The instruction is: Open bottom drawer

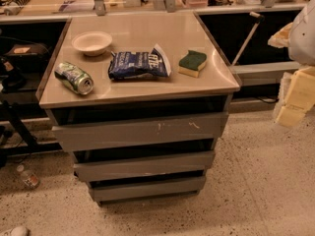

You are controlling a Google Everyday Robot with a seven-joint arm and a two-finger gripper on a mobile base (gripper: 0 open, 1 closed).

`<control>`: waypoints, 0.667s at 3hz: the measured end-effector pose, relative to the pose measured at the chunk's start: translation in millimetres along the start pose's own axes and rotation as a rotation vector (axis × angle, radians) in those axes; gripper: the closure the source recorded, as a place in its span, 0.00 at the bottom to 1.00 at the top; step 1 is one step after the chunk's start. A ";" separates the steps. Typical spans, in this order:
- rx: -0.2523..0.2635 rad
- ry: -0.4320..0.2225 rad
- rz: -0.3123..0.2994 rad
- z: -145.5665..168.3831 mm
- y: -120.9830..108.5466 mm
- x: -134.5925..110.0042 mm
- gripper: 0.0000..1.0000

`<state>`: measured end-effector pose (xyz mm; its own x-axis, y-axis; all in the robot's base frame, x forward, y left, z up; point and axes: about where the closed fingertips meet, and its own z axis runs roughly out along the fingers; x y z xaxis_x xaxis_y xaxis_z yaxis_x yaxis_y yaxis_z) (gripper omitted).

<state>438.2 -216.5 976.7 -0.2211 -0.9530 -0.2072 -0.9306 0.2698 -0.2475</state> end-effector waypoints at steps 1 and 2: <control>0.000 0.000 0.000 0.0 0.0 0.0 0.00; -0.006 0.002 -0.010 9.0 5.4 -3.8 0.00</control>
Offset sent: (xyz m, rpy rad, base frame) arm -0.0039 0.0132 -0.0270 -0.0083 0.0341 0.0252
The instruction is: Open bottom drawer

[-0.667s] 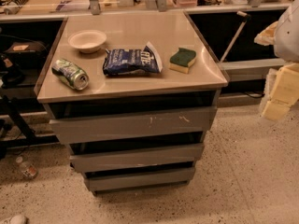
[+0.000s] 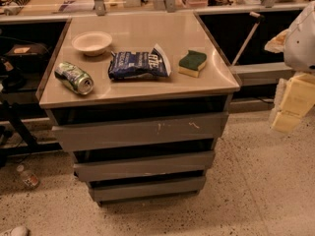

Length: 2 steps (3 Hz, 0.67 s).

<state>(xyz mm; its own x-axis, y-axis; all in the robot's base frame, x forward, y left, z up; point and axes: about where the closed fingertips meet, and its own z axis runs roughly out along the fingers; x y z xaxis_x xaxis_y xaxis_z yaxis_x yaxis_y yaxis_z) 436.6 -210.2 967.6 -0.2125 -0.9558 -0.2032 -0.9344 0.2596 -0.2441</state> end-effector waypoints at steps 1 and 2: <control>-0.020 -0.060 0.018 27.6 28.2 -13.7 0.00; -0.038 -0.119 0.058 75.7 65.2 -24.9 0.00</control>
Offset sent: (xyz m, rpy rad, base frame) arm -0.1108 0.0727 -0.2846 0.1522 0.3054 -0.0615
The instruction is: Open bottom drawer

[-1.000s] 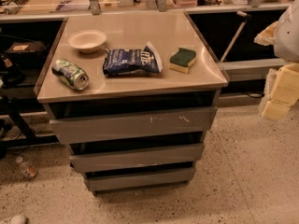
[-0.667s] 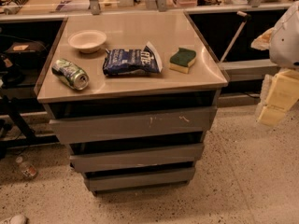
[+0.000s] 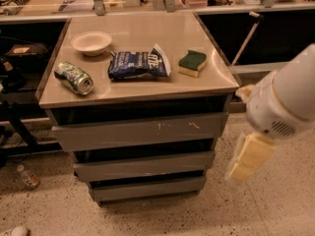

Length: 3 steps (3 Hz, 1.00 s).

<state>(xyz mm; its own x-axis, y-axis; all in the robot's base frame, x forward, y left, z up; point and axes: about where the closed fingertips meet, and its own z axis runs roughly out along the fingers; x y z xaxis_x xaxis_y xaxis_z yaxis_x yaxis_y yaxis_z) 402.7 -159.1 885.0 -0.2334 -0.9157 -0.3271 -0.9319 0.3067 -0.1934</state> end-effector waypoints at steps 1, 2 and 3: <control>-0.069 -0.017 0.052 66.1 41.7 11.0 0.00; -0.120 0.018 0.059 89.7 66.2 28.3 0.00; -0.127 0.017 0.060 96.5 71.5 30.3 0.00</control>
Offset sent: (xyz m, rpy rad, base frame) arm -0.0191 0.0182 -0.0620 0.0442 0.0571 -0.0204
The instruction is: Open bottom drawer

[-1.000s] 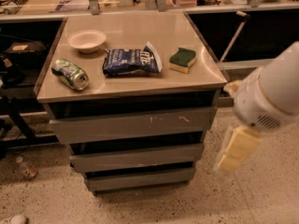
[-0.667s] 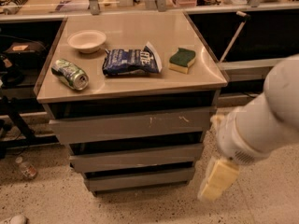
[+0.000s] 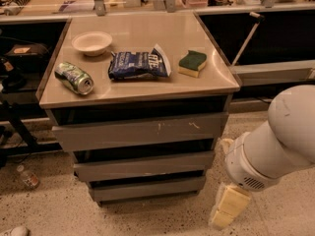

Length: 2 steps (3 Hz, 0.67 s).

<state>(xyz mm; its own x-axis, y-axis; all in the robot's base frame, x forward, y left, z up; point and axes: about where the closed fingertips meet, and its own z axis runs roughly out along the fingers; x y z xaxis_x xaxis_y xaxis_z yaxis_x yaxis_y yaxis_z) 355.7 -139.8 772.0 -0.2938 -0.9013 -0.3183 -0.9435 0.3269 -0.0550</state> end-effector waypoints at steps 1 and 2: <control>-0.043 -0.002 0.020 44.4 20.2 14.6 0.00; -0.105 0.003 0.056 115.2 48.6 35.7 0.00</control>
Offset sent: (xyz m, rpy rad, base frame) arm -0.0649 0.0302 -0.2264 0.0628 0.2068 -0.0530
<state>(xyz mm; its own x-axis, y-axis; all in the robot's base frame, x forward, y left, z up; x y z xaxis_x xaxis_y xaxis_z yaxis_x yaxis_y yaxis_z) 317.1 -123.3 648.9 -0.3468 -0.8835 -0.3148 -0.9364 0.3454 0.0623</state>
